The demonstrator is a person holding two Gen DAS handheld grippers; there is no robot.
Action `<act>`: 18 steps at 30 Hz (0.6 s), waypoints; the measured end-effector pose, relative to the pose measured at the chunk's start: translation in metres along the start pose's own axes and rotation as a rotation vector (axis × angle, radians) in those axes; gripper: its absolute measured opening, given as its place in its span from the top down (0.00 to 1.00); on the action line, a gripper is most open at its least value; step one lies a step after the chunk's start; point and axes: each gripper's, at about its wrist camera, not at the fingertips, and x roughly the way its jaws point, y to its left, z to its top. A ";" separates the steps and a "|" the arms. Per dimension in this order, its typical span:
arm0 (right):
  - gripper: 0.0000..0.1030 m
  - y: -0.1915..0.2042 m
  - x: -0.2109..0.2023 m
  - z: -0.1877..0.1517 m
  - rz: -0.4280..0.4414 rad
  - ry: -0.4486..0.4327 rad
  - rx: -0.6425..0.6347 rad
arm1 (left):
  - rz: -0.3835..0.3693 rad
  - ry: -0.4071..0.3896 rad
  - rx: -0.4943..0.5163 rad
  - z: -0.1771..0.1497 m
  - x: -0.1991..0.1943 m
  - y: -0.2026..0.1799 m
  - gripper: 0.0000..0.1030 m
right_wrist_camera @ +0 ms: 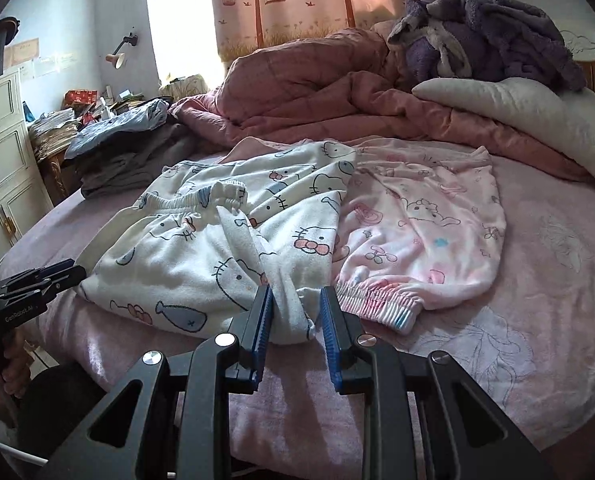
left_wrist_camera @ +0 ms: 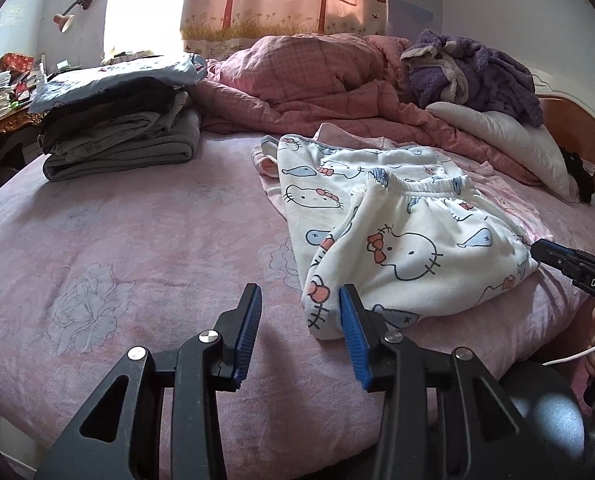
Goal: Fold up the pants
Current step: 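Move both tools to the folded end of the white pants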
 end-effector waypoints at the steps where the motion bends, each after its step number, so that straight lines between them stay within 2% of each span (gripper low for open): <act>1: 0.77 0.001 -0.003 0.000 -0.004 -0.001 -0.004 | 0.007 -0.004 -0.001 0.000 -0.004 0.000 0.61; 9: 0.77 0.007 -0.046 0.004 -0.042 -0.047 -0.032 | 0.045 -0.052 -0.021 -0.003 -0.041 0.005 0.59; 15: 0.73 0.003 -0.062 -0.001 -0.052 -0.072 0.009 | 0.110 -0.101 0.005 -0.004 -0.051 -0.003 0.32; 17: 0.71 0.005 -0.061 -0.001 -0.072 -0.077 -0.008 | 0.122 -0.119 0.009 -0.004 -0.050 -0.006 0.12; 18: 0.68 0.006 -0.059 -0.002 -0.078 -0.076 -0.018 | 0.117 -0.128 0.000 -0.006 -0.050 -0.005 0.07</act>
